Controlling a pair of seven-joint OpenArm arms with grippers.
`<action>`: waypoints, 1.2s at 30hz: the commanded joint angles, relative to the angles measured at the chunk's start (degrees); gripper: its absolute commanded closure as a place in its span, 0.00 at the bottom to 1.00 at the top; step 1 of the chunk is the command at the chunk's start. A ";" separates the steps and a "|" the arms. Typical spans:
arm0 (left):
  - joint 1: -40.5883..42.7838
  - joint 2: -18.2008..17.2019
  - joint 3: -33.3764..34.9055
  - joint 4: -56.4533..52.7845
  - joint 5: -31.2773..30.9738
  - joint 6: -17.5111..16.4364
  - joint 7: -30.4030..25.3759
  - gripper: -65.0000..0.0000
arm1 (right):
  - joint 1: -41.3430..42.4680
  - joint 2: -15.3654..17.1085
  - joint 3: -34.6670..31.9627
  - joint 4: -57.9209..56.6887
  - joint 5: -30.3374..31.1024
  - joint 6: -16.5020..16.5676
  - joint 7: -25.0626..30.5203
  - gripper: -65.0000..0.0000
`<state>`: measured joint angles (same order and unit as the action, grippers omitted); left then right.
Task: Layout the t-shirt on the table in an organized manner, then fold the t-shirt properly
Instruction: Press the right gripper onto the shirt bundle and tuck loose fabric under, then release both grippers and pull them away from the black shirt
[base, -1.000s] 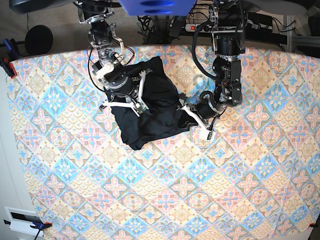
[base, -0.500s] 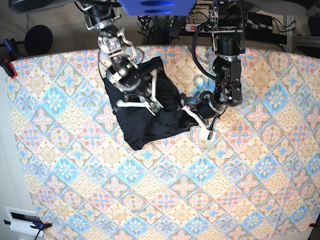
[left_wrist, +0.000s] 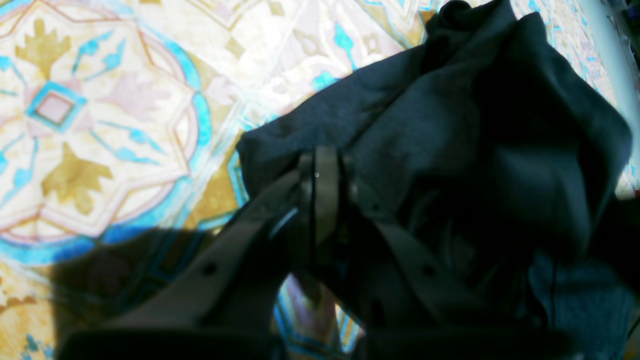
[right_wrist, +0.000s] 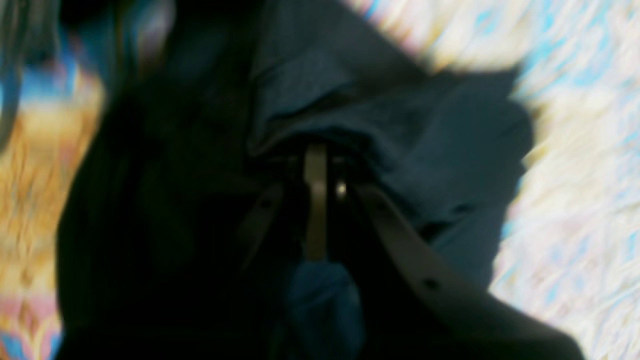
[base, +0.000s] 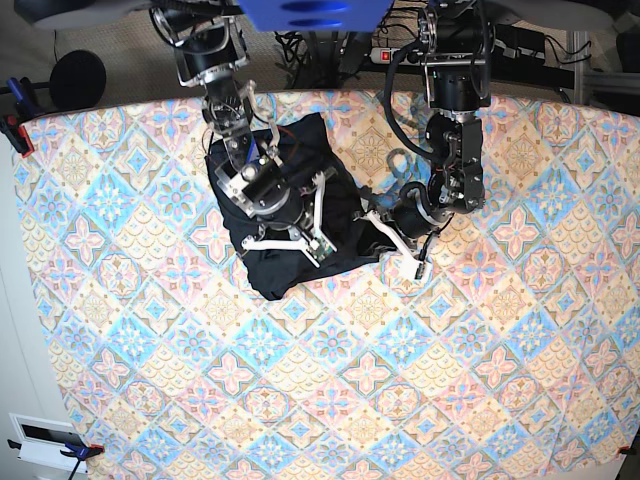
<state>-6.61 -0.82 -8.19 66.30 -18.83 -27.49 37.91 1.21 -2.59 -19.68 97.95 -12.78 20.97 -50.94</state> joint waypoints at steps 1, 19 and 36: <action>0.68 -0.54 -0.03 -0.59 4.90 2.47 5.30 1.00 | 1.12 -0.97 -0.05 0.11 0.34 0.00 0.78 1.00; 0.68 -0.37 -0.03 -0.41 4.72 2.47 4.95 1.00 | 3.14 -6.16 -4.89 -13.07 0.51 0.00 19.68 1.00; 5.34 -5.29 -2.41 13.83 -10.93 2.39 5.30 1.00 | 0.94 -5.19 2.41 9.78 0.51 0.00 24.78 1.00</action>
<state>-0.60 -6.09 -10.70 78.91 -28.60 -24.10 43.94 1.26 -7.88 -17.56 106.76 -12.05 21.47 -26.89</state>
